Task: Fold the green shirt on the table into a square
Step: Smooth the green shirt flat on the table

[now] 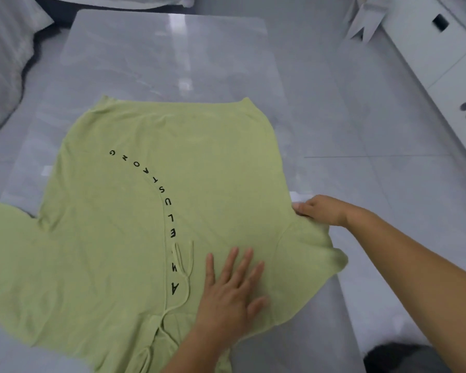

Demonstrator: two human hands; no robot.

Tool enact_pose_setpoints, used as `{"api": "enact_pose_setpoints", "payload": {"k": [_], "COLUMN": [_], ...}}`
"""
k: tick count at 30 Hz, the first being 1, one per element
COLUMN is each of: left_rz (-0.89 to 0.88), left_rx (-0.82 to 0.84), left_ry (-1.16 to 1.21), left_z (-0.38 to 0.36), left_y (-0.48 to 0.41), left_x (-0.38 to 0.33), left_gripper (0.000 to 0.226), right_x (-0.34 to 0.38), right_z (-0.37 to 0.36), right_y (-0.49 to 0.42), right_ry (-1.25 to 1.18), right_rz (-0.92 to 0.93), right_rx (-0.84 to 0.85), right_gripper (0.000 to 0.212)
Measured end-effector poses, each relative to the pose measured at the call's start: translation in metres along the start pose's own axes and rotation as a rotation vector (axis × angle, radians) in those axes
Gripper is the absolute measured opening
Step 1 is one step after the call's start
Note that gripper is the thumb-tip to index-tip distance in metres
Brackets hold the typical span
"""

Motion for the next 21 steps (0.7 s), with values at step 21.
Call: {"api": "enact_pose_setpoints", "payload": {"k": [21], "left_rz": [-0.100], "left_rx": [0.057], "left_ry": [-0.052], "left_z": [-0.008], "left_y": [0.007], "left_x": [-0.004], "left_gripper": [0.066], "right_x": [-0.027], "right_z": [-0.051], "right_y": [0.016], "right_ry": [0.113], "right_rz": [0.071], "right_rx": [-0.683], "right_gripper": [0.075]}}
Point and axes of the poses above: each hand's wrist, its own y-axis away from the middle knuckle, its own z-axis out of the back of the hand, x = y × z, the point moved 6 cm from there along -y, towards the middle knuckle, and after that the axes turned 5 degrees about -z, right-handed, at the moved point
